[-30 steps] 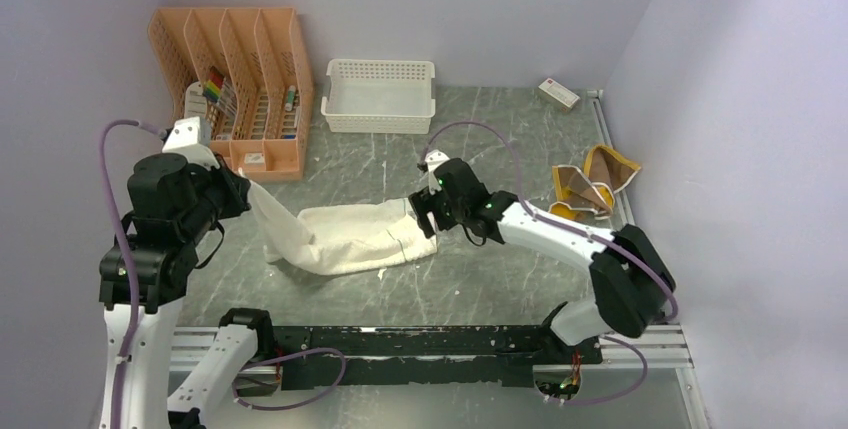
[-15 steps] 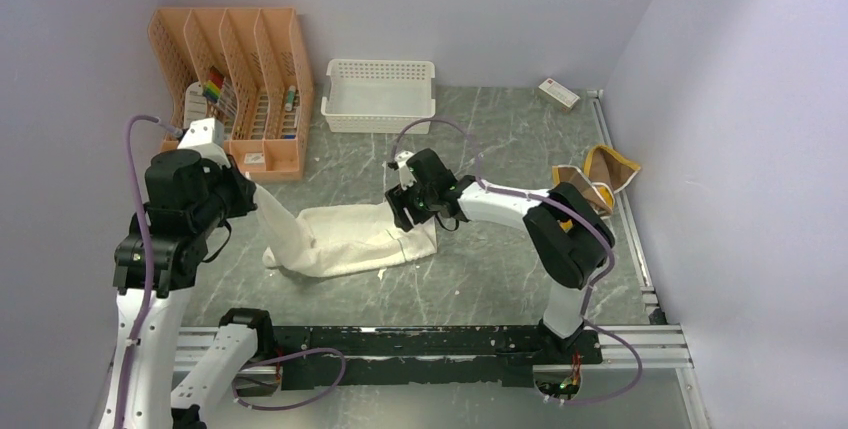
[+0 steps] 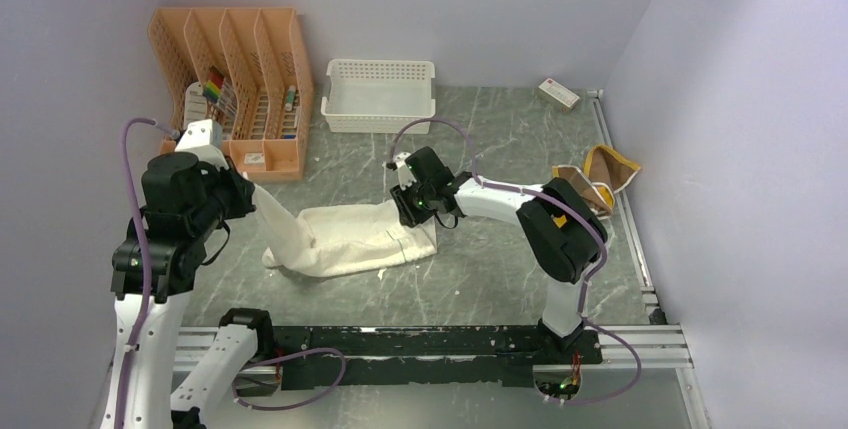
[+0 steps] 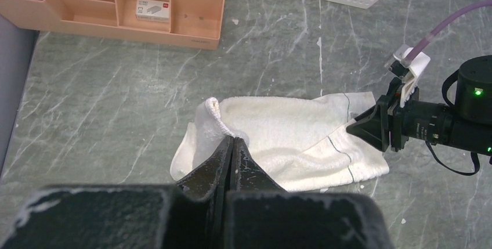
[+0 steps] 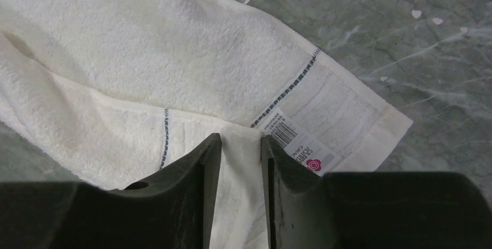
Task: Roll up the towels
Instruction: Flatten out the towel at the center of the board.
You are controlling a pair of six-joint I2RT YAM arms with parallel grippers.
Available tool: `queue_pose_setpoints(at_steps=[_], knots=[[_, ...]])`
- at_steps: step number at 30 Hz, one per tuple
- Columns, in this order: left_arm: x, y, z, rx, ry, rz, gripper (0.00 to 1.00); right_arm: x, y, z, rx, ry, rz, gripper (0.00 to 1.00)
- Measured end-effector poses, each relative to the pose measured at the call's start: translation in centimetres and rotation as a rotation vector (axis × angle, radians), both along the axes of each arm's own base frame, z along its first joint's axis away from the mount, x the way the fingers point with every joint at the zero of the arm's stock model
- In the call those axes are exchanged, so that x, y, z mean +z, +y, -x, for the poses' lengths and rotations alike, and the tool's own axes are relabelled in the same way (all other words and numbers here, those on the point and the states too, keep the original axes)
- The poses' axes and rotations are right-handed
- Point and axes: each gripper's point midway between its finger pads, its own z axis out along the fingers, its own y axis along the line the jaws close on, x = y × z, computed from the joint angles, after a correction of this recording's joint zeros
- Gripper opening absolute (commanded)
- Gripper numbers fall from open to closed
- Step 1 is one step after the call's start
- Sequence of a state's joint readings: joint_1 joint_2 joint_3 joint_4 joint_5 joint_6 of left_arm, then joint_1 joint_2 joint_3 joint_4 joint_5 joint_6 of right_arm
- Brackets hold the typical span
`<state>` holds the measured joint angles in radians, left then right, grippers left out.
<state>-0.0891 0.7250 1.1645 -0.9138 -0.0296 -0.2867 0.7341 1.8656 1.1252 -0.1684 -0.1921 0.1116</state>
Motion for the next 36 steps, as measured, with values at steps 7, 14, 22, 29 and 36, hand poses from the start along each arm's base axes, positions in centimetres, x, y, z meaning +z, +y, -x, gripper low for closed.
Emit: queue_pose_setpoints(at_steps=[7,14,22,29,36], knots=[[0.0,0.0,0.0,0.000,0.000,0.000,0.07,-0.4,-0.5,0.5,0.012,0.020,0.026,0.01],[0.2,0.0,0.0,0.000,-0.002,0.000,0.07,-0.1,-0.6,0.9,0.024,0.037,0.015,0.00],[2.9,0.1,-1.3,0.010,-0.031,-0.002,0.07,17.3,-4.1,-1.1,-0.058,-0.247,-0.387,0.00],[6.7,0.1,-3.4,0.016,-0.069,-0.014,0.07,33.5,-9.3,2.2,-0.128,-0.668,-0.561,0.00],[11.2,0.2,-2.4,0.017,-0.155,0.002,0.08,43.8,-17.1,9.4,-0.268,-0.954,-0.678,0.00]])
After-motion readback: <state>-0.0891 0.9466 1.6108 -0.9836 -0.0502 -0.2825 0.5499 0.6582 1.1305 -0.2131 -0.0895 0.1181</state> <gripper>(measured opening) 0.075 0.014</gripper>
